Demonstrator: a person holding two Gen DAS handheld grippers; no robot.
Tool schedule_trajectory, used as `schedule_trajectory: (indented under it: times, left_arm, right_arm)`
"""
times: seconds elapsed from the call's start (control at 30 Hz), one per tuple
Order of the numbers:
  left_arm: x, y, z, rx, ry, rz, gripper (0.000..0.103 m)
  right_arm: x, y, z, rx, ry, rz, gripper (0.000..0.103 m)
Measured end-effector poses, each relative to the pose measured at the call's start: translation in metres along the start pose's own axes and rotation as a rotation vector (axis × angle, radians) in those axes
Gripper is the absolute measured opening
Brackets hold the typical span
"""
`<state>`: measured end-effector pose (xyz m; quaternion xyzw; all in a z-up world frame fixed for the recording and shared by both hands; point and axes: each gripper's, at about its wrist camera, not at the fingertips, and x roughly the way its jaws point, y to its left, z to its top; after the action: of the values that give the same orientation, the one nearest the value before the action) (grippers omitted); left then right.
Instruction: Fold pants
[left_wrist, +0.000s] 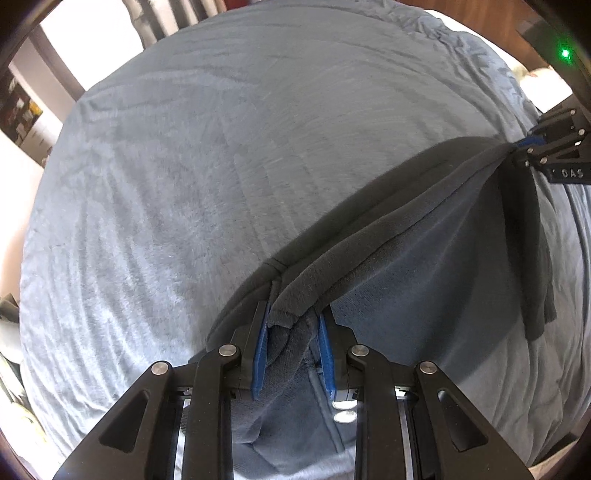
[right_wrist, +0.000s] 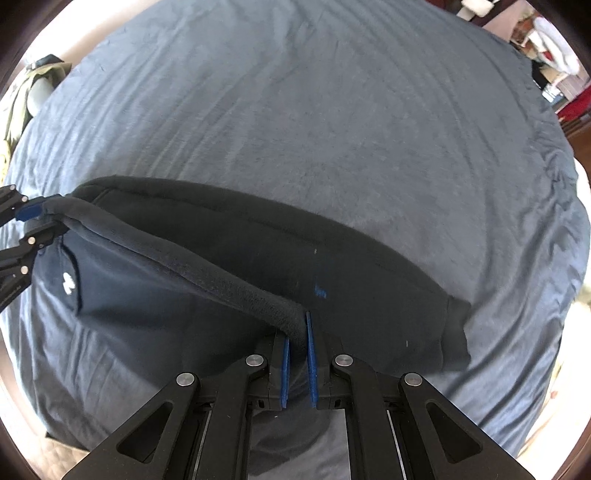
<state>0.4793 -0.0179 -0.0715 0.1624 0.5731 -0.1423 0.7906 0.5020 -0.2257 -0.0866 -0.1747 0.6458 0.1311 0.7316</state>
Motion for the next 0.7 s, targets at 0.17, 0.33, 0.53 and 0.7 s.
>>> schedule_trajectory:
  times: [0.17, 0.33, 0.53, 0.7]
  left_arm:
    - [0.019, 0.004, 0.009, -0.022, 0.017, -0.008, 0.025]
    - [0.035, 0.008, 0.011, -0.028, 0.037, -0.014, 0.025]
    - [0.048, 0.017, 0.016, -0.066, 0.064, -0.037, 0.026]
    - [0.056, 0.019, 0.022, -0.061, 0.076, 0.011, 0.042]
  right_arm:
    - [0.029, -0.007, 0.023, 0.021, 0.033, 0.014, 0.008]
    - [0.053, -0.012, 0.038, 0.035, 0.056, 0.016, 0.008]
    - [0.072, -0.020, 0.046, 0.065, 0.073, 0.027, 0.008]
    - [0.079, -0.025, 0.048, 0.095, 0.085, 0.036, 0.009]
